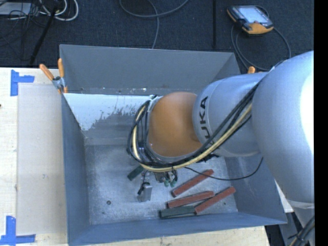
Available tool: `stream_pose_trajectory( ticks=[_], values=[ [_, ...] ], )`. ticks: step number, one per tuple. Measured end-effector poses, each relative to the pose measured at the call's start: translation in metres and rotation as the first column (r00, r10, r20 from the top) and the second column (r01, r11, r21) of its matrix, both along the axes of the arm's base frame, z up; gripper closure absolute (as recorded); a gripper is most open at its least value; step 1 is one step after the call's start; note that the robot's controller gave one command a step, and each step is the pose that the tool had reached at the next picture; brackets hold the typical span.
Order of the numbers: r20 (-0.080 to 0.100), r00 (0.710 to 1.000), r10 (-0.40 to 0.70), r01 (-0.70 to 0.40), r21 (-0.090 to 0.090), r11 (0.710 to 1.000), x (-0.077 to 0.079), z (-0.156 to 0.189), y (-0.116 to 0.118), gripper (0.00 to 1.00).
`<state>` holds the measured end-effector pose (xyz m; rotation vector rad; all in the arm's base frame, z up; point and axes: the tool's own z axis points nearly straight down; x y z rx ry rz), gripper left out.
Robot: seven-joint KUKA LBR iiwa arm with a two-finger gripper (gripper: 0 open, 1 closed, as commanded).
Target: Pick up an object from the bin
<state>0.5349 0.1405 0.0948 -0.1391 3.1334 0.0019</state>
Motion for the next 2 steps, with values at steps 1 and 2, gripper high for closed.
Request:
stream_pose_trajectory(
  ticks=[1,2],
  values=[
    [-0.005,0.987,-0.159,0.159,-0.001,0.987,0.0489,-0.0176,-0.0397,1.00],
    [-0.005,0.987,-0.159,0.159,-0.001,0.987,0.0489,-0.0177,-0.0397,1.00]
  ],
)
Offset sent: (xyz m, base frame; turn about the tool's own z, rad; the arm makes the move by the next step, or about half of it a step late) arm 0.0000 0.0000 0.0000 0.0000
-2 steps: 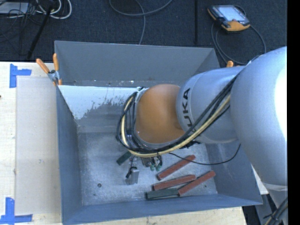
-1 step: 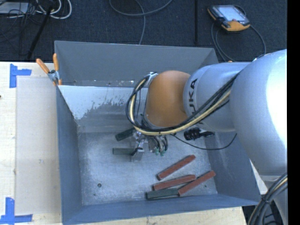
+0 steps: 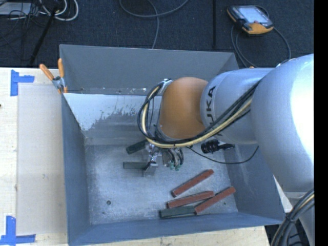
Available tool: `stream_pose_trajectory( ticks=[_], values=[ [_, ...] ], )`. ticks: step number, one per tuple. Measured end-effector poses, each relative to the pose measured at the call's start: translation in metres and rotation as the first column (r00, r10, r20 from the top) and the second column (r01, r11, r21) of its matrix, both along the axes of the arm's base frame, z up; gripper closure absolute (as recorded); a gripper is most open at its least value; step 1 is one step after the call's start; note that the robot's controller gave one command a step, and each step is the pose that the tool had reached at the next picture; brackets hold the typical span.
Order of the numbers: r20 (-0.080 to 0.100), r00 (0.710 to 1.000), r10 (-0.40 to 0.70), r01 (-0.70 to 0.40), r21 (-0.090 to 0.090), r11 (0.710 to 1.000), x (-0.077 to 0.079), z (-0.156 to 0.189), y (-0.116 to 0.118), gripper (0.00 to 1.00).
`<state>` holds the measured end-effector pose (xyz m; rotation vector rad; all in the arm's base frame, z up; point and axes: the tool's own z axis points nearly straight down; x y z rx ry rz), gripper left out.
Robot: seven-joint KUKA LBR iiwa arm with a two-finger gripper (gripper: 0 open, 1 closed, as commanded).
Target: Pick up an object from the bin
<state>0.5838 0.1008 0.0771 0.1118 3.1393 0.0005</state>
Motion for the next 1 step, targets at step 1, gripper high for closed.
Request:
stream_pose_trajectory(
  ticks=[1],
  values=[
    [0.000,0.998,0.070,-0.070,0.000,0.998,-0.0126,0.1229,0.0061,1.00]
  ],
)
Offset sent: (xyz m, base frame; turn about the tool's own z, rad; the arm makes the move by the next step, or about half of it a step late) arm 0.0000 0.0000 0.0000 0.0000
